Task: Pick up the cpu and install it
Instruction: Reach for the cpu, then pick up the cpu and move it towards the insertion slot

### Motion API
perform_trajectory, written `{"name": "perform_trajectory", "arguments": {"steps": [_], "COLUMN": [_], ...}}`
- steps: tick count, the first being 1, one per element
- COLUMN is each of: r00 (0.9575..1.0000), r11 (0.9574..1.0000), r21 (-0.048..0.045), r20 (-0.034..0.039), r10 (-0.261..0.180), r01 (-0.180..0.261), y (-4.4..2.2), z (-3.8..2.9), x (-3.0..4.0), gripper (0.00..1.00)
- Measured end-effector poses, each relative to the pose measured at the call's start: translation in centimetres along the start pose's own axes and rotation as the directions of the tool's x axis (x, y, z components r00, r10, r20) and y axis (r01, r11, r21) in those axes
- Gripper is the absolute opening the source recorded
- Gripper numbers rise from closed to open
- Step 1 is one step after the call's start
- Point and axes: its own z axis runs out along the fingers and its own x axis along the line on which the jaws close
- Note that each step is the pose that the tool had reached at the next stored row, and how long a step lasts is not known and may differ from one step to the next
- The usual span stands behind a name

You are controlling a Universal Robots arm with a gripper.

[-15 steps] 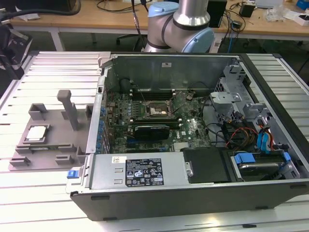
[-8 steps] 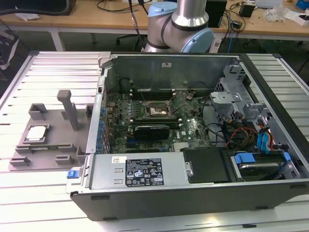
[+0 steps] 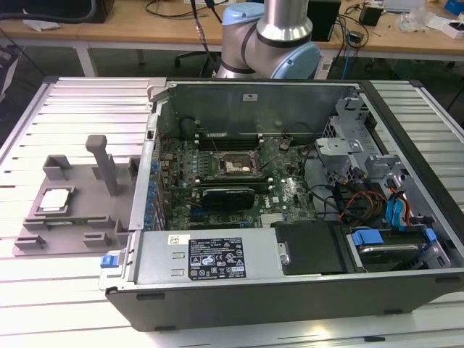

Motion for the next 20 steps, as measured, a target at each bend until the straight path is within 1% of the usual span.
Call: {"name": "perform_trajectory", "arguments": {"steps": [13, 18, 19, 20], "r00": [1.0000, 1.0000, 1.0000, 1.0000], "r11": [1.0000, 1.0000, 1.0000, 1.0000], "r21": [0.0000, 0.0000, -0.0001, -0.0001], "r20": [0.0000, 0.0000, 0.0000, 0.0000], "r10": [0.000, 0.000, 0.000, 0.000], "r01": [0.000, 0.000, 0.000, 0.000], "y": [-0.01, -0.01, -0.01, -0.01], "z": [0.00, 0.00, 0.00, 0.00], "x": [0.09, 0.10, 0.10, 0.11], "gripper": [0.11, 0.42, 0.42, 0.54]}}
